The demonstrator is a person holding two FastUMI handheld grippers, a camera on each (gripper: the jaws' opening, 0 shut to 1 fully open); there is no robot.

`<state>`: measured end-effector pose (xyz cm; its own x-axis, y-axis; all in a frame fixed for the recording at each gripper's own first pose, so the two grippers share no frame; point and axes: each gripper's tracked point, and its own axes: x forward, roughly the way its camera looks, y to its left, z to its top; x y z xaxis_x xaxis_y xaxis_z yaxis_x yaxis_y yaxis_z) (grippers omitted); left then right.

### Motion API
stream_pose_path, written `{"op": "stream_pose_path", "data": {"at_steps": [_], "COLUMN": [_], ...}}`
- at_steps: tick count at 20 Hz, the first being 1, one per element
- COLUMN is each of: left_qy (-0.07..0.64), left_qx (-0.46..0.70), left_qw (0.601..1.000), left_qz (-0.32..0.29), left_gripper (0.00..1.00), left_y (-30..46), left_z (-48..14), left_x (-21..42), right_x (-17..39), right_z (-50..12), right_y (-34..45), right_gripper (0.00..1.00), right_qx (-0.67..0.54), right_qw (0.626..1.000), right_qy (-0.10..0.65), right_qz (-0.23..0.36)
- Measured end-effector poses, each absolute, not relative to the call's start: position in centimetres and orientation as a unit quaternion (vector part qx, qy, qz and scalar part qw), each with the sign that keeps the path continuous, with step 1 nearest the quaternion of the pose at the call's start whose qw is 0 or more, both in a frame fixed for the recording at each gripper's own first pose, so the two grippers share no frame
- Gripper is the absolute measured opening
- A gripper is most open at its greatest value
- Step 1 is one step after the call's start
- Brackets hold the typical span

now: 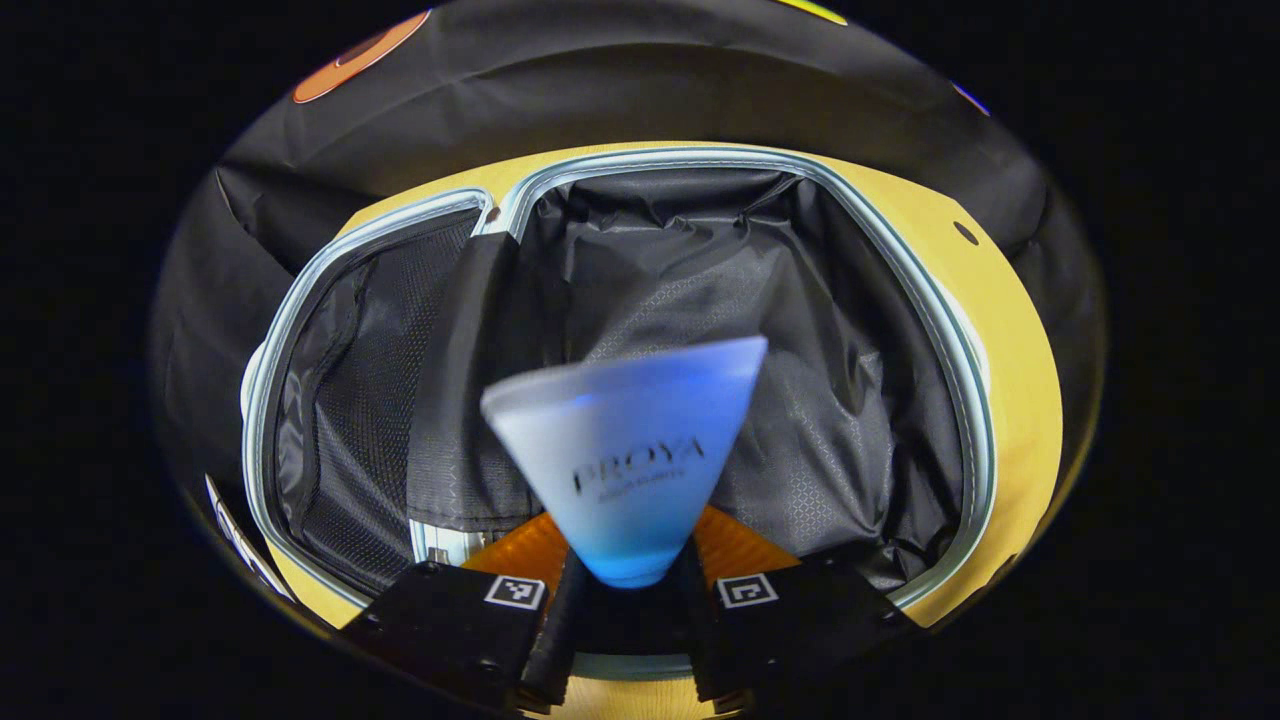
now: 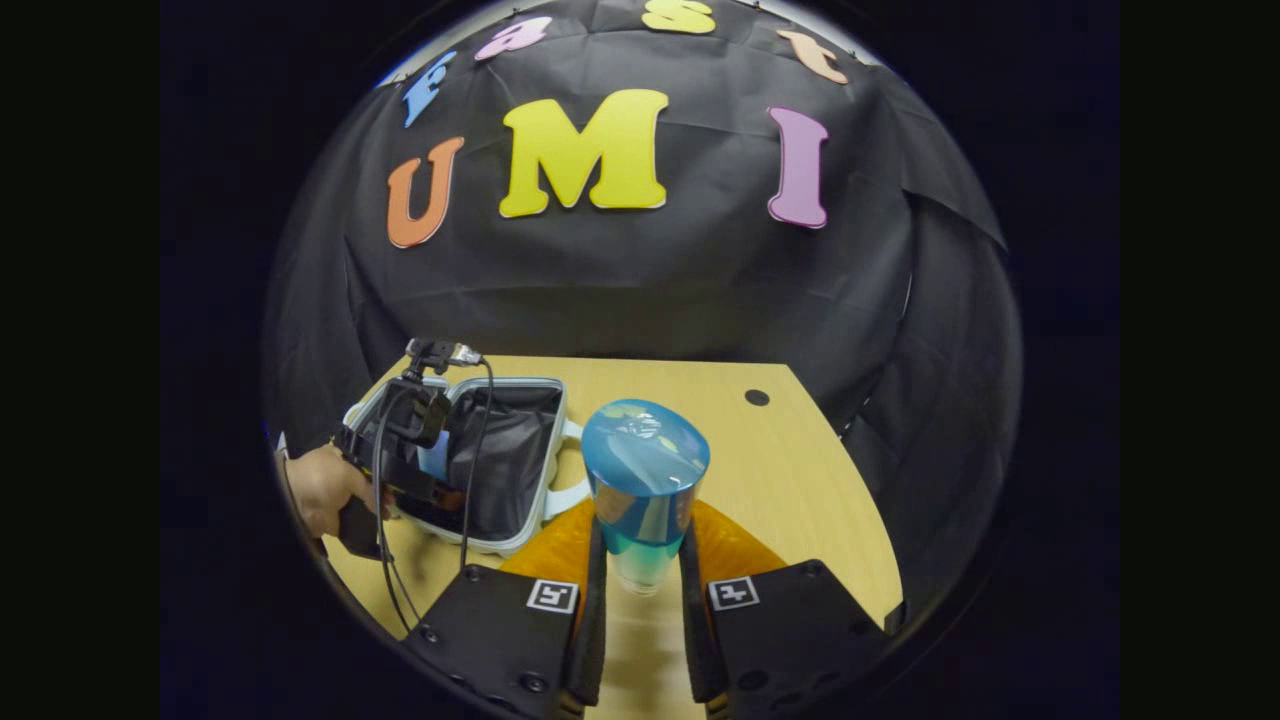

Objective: First open the suitcase, pack the skin care products into it, and then close the suitcase.

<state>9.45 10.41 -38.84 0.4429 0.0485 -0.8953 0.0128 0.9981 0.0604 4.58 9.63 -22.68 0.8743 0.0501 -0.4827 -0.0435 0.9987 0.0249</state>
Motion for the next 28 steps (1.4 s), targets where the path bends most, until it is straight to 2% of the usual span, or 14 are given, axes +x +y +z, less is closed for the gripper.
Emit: {"op": "stream_pose_path", "data": {"at_steps": [6, 7, 8, 9, 13, 14, 15, 16, 18, 20, 24, 28], "left_qy": [0.526, 0.524, 0.521, 0.515, 0.46, 0.441, 0.42, 0.398, 0.356, 0.318, 0.257, 0.221], "left_qx": [0.024, 0.023, 0.018, 0.009, -0.025, -0.024, -0.022, -0.017, -0.002, 0.014, 0.043, 0.038], "left_qw": [0.85, 0.852, 0.853, 0.857, 0.888, 0.897, 0.907, 0.917, 0.934, 0.948, 0.965, 0.974], "left_qz": [0.01, 0.013, 0.014, 0.013, -0.01, -0.008, -0.008, -0.008, -0.011, -0.021, -0.031, -0.012], "left_gripper": [0.53, 0.65, 0.64, 0.53, 0.53, 0.64, 0.66, 0.61, 0.7, 0.72, 0.75, 0.75], "left_y": [10.3, 10.4, 10.3, 10.1, 9.6, 10.2, 10.9, 11.6, 13.4, 14.8, 18.1, 21.8], "left_z": [-38.8, -38.6, -38.6, -38.2, -35.0, -33.8, -32.6, -31.5, -29.4, -27.5, -24.6, -22.8], "left_x": [9.2, 9.2, 9.2, 9.1, 8.4, 8.1, 7.9, 7.5, 6.3, 4.9, 2.1, 0.5], "right_x": [5.1, 5.2, 5.3, 5.5, 7.0, 7.6, 8.4, 9.1, 10.1, 11.1, 11.8, 11.7], "right_z": [-22.6, -22.6, -22.6, -22.5, -21.6, -21.6, -21.8, -22.2, -23.7, -25.4, -29.9, -34.3], "right_y": [10.3, 10.3, 10.4, 10.7, 14.3, 15.7, 17.3, 19.1, 22.6, 25.8, 29.9, 31.7], "right_gripper": [0.31, 0.31, 0.31, 0.31, 0.3, 0.3, 0.3, 0.3, 0.31, 0.3, 0.31, 0.31], "right_qx": [0.005, 0.007, 0.008, 0.012, 0.032, 0.035, 0.035, 0.033, 0.035, 0.034, 0.021, 0.024], "right_qw": [0.967, 0.966, 0.965, 0.964, 0.958, 0.956, 0.952, 0.949, 0.939, 0.928, 0.905, 0.876], "right_qy": [0.252, 0.254, 0.257, 0.261, 0.271, 0.274, 0.28, 0.286, 0.306, 0.332, 0.389, 0.459], "right_qz": [0.045, 0.047, 0.049, 0.054, 0.09, 0.102, 0.115, 0.129, 0.151, 0.164, 0.172, 0.149]}}
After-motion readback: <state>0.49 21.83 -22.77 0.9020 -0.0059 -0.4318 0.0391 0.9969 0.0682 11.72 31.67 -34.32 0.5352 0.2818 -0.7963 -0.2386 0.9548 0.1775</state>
